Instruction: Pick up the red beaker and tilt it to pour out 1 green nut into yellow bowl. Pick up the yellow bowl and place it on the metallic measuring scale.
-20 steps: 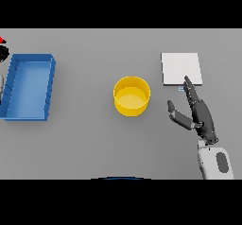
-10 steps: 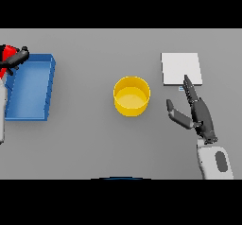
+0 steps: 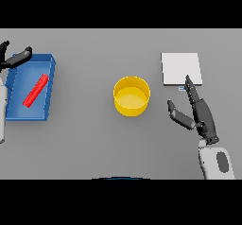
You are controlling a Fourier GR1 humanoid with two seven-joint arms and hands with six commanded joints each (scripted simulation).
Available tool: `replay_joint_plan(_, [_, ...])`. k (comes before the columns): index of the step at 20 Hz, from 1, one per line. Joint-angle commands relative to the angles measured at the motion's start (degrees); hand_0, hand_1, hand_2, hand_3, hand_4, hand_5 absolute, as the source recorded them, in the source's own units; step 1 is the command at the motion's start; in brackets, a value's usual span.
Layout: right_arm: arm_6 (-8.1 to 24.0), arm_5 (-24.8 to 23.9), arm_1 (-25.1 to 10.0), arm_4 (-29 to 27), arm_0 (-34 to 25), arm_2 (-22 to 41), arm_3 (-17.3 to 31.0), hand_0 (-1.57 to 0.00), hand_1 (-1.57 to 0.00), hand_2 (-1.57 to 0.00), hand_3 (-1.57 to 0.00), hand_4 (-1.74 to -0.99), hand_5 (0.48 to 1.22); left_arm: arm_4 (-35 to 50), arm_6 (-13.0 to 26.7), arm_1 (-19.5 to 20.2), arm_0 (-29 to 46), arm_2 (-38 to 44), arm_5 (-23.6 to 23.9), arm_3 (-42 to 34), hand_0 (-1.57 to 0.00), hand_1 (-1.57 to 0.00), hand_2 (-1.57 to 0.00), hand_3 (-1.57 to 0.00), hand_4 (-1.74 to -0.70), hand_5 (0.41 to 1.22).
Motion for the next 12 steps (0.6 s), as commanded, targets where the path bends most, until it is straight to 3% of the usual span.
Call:
replay_joint_plan(1, [0.71,0.25,0.56,-0.22,0.12,0.43,-0.18,0.0,0.0,0.0,0.0,-1.29,0.714,-0.43,-0.12,-0.5,0.97,-0.4,0.65,-1.44,-0.08,-0.07,-0.06,-0.04,-0.74,0.656])
replay_joint_plan(4, [3.46,-1.44,-0.16,3.03,-1.37,1.16,-0.14,0.0,0.0,0.0,0.0,-1.281,0.688,-0.65,-0.07,-1.56,1.55,-0.29,2.36,-2.89,-0.04,-0.04,-0.03,-0.02,-0.73,0.664])
replay_joint_plan(6, [5.08,-2.17,-1.73,7.06,-3.4,2.67,-0.29,0.0,0.0,0.0,0.0,-1.222,0.662,-0.58,-0.67,-1.77,1.25,-0.07,3.27,-3.46,-0.03,-0.02,-0.02,-0.01,-0.72,0.675])
replay_joint_plan(8, [1.68,1.87,-4.05,6.43,-5.31,3.94,-0.53,-0.01,0.0,0.0,0.0,-1.167,0.672,-0.43,-1.14,-2.21,1.56,0.16,3.98,-3.31,-0.02,-0.01,-0.01,-0.01,-0.72,0.685])
replay_joint_plan(10, [-0.05,6.23,-6.65,6.8,-8.02,5.79,0.25,-0.01,0.0,0.0,0.0,-1.202,0.683,-0.04,-2.06,-1.73,1.3,0.4,3.65,-3.79,-0.01,-0.01,-0.01,0.0,-0.73,0.7])
replay_joint_plan(12, [1.65,8.4,-8.87,11.05,-13.8,8.75,2.68,0.0,0.0,0.0,0.0,-1.254,0.666,0.14,-1.51,-2.73,1.43,0.14,3.82,-4.21,-0.01,-0.01,0.0,0.0,-0.74,0.709])
